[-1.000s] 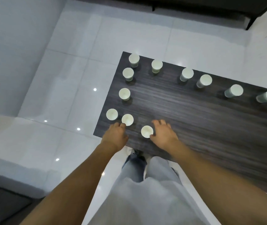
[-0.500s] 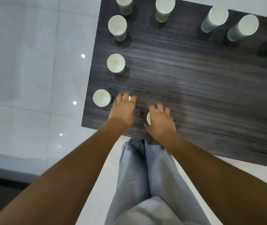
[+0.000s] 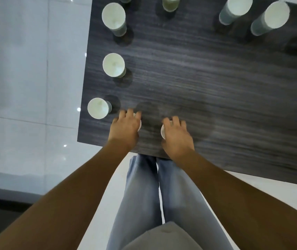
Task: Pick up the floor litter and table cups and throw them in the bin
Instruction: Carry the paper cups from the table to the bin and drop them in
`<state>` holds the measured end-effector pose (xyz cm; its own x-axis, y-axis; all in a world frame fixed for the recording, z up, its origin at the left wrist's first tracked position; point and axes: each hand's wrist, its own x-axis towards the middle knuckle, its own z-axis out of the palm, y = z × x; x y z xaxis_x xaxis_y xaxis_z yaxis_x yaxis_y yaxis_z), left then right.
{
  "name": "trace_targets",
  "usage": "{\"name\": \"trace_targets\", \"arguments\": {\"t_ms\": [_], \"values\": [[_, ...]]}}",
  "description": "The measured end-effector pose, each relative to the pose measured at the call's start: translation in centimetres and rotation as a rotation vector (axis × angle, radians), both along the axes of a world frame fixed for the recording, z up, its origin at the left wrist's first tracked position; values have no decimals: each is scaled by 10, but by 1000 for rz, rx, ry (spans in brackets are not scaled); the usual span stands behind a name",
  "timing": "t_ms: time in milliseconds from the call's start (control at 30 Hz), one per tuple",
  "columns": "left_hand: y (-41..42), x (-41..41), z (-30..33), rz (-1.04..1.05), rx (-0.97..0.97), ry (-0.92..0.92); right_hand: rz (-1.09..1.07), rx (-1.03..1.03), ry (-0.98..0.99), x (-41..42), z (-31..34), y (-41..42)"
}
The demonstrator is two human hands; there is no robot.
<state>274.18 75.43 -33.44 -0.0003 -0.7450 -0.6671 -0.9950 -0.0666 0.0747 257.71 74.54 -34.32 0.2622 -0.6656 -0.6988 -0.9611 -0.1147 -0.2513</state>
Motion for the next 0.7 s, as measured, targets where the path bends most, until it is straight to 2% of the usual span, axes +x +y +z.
{"name": "trace_targets", "arguments": {"t_ms": [133, 333, 700], "values": [[-7, -15, 43, -7, 37, 84, -42, -16, 3, -11, 44, -11], [-16, -41, 116, -135, 58, 166, -196, -119, 40, -39, 123, -6], [3, -117, 230, -531, 15, 238, -777, -277, 47, -119, 237, 108]]}}
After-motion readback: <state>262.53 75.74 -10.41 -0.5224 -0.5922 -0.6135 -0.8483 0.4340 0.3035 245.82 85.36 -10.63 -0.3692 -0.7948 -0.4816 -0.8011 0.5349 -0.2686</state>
